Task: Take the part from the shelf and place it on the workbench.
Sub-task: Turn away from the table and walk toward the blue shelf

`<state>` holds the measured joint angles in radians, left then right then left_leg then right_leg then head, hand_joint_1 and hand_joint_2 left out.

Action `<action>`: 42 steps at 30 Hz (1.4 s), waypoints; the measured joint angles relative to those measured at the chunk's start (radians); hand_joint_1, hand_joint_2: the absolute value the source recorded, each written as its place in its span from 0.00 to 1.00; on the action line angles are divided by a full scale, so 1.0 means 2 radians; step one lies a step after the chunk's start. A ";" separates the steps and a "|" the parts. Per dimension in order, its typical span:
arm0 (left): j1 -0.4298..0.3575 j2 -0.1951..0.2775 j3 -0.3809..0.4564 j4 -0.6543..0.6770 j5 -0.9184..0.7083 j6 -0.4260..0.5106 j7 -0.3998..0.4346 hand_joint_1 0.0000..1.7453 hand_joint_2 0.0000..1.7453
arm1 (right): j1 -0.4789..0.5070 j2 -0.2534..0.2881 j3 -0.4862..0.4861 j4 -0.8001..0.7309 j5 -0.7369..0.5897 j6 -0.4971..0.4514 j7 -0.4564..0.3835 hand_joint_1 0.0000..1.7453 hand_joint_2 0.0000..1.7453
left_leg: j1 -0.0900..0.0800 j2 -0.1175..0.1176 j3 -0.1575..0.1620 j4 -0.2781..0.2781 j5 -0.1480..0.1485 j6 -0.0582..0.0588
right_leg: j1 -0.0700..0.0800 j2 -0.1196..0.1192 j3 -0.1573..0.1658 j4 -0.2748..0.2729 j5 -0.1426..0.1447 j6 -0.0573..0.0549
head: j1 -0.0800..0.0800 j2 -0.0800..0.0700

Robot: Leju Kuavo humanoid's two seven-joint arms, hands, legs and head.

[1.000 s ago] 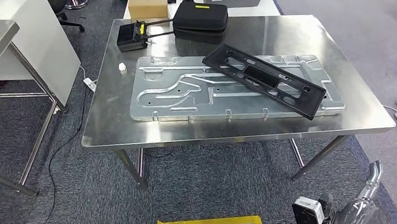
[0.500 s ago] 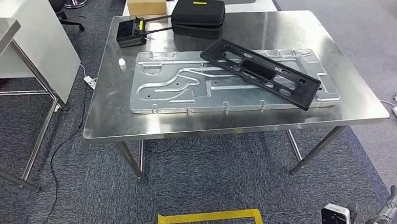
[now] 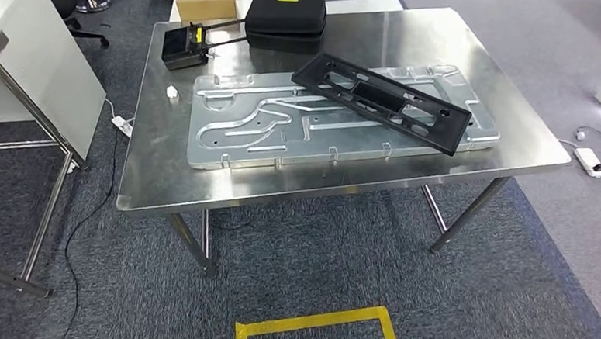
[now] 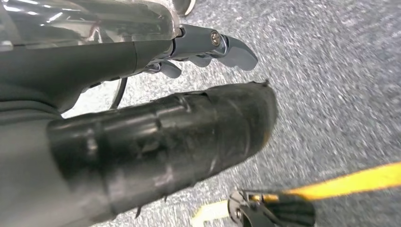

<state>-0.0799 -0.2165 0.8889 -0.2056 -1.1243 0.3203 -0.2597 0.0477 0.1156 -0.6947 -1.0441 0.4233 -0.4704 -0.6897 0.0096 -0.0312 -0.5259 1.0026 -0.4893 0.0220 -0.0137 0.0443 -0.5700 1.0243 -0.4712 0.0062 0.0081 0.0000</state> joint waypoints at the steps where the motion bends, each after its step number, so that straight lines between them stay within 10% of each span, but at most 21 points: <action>1: 0.000 0.000 0.000 0.000 0.000 0.001 0.001 0.00 0.00 | -0.004 -0.003 -0.018 0.029 -0.003 0.003 0.000 0.00 0.00 | 0.001 0.003 0.001 -0.003 0.002 0.003 | 0.000 -0.002 -0.002 0.005 -0.004 0.003 | 0.000 0.000; 5: 0.001 -0.002 0.003 0.000 0.000 0.002 0.003 0.00 0.00 | -0.023 -0.018 -0.092 0.147 -0.023 0.013 0.013 0.00 0.00 | 0.002 0.018 -0.001 -0.008 0.007 0.011 | -0.001 -0.015 -0.049 0.105 -0.059 0.011 | 0.001 0.000; 7: 0.001 -0.002 0.004 0.000 0.000 0.002 0.003 0.00 0.00 | -0.027 -0.021 -0.121 0.196 -0.028 0.008 0.027 0.00 0.00 | 0.001 0.026 -0.002 -0.007 0.006 0.011 | -0.002 -0.017 -0.062 0.132 -0.062 0.014 | 0.001 0.000; 11: 0.001 -0.003 0.008 0.000 0.000 0.003 0.003 0.00 0.00 | -0.036 -0.021 -0.160 0.268 -0.018 -0.005 0.068 0.00 0.00 | -0.001 0.042 0.001 -0.004 0.002 0.006 | 0.001 -0.043 -0.001 0.018 -0.009 0.007 | 0.001 0.000; 13: 0.000 -0.004 0.010 0.000 0.000 0.003 0.003 0.00 0.00 | -0.042 -0.021 -0.168 0.294 -0.009 -0.012 0.091 0.00 0.00 | -0.003 0.049 0.003 -0.003 0.000 0.000 | 0.005 -0.050 0.008 -0.004 -0.006 0.000 | 0.001 0.000; 17: -0.001 -0.004 0.013 0.000 0.000 0.004 0.003 0.00 0.00 | -0.044 -0.016 -0.178 0.329 0.005 -0.022 0.130 0.00 0.00 | -0.002 0.044 0.000 0.014 -0.017 -0.011 | 0.001 -0.032 0.006 -0.008 0.001 -0.012 | 0.000 0.000; 20: 0.000 -0.004 0.015 0.000 0.000 0.004 0.003 0.00 0.00 | -0.046 -0.011 -0.179 0.345 0.012 -0.025 0.148 0.00 0.00 | 0.000 0.022 -0.040 0.104 -0.068 -0.015 | 0.000 -0.018 0.003 -0.009 0.004 -0.018 | 0.000 0.000; 22: 0.001 -0.004 0.015 0.000 0.000 0.004 0.004 0.00 0.00 | -0.046 -0.007 -0.179 0.354 0.017 -0.025 0.157 0.00 0.00 | 0.001 0.020 -0.057 0.143 -0.077 -0.016 | 0.001 -0.007 0.002 -0.007 0.004 -0.019 | 0.000 0.000; 26: 0.002 -0.004 0.016 0.000 0.000 0.004 0.005 0.00 0.00 | -0.046 0.002 -0.180 0.366 0.027 -0.022 0.167 0.00 0.00 | 0.003 -0.002 -0.007 0.037 -0.019 -0.013 | 0.001 0.017 -0.001 0.001 0.003 -0.015 | 0.000 0.000; 30: 0.000 -0.004 0.017 0.000 0.000 0.004 0.005 0.00 0.00 | -0.046 0.011 -0.180 0.373 0.040 -0.018 0.173 0.00 0.00 | 0.003 -0.009 0.006 0.003 -0.010 -0.006 | 0.000 0.036 -0.008 0.002 0.006 -0.002 | 0.001 0.000; 32: 0.000 -0.004 0.018 0.000 0.000 0.005 0.005 0.00 0.00 | -0.045 0.015 -0.180 0.376 0.046 -0.014 0.176 0.00 0.00 | 0.004 0.002 0.008 -0.001 -0.006 0.001 | 0.001 0.024 -0.015 0.014 -0.002 0.003 | 0.001 0.000; 37: 0.003 -0.005 0.020 0.000 -0.001 0.006 0.004 0.00 0.00 | -0.048 0.022 -0.180 0.382 0.057 0.003 0.182 0.00 0.00 | 0.000 0.035 0.006 -0.004 -0.004 0.008 | 0.000 -0.018 -0.074 0.142 -0.062 0.008 | 0.002 0.000; 42: 0.002 -0.005 0.020 0.000 -0.002 0.006 0.002 0.00 0.00 | -0.050 0.027 -0.180 0.387 0.063 0.017 0.181 0.00 0.00 | -0.003 0.061 0.012 -0.003 -0.009 0.003 | 0.006 -0.052 -0.001 0.015 -0.005 -0.004 | 0.002 0.000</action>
<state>-0.0769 -0.2264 0.9298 -0.2060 -1.1292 0.3315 -0.2549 -0.0520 0.1700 -1.0552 -0.2707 0.5503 -0.4371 -0.3275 0.0032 0.0910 -0.5025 0.9958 -0.5071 0.0286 -0.0008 -0.0589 -0.5722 1.0538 -0.4809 -0.0011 0.0119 0.0000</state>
